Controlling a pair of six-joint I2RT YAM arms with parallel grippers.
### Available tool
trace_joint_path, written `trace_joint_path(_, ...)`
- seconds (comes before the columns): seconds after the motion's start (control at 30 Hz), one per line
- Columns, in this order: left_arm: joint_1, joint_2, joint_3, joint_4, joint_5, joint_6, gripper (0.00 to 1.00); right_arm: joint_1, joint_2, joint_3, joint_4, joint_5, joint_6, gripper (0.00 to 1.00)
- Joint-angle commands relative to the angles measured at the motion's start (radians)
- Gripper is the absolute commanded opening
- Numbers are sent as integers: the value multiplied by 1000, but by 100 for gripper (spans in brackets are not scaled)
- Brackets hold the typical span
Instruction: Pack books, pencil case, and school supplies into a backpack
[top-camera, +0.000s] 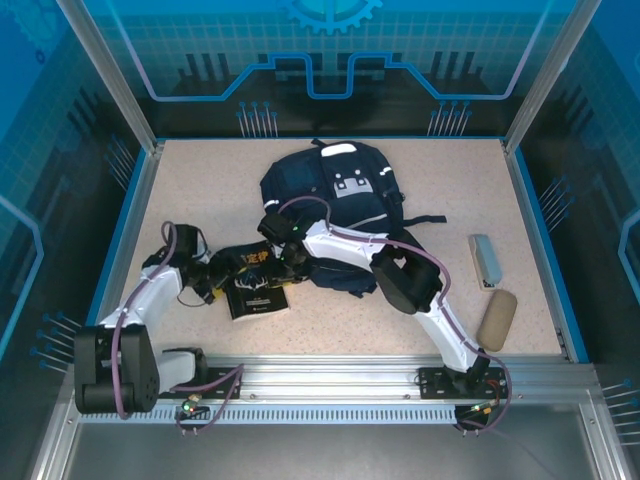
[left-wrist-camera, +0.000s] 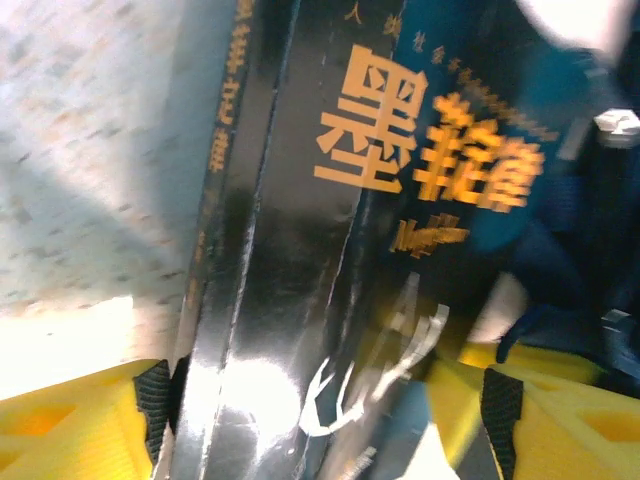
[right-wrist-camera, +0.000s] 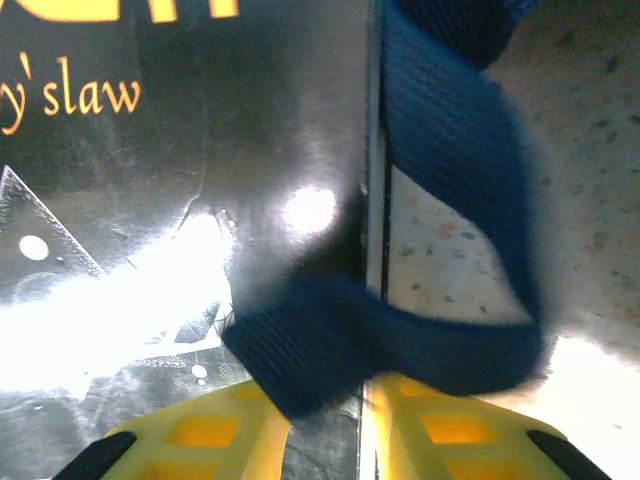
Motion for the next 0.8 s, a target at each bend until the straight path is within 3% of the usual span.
trace_joint_path(0.0,-10,-55,75,32,247,38,80,3,31,-38,-15,-13,9,30)
trace_joint_path(0.27,-11,-29,33,150,358,-42,76,-15,-3,-55,-12,-10,15,30)
trace_joint_path(0.77,-11,36,40,216,406,-120,66,-25,-29,-80,-5,-9,26,27)
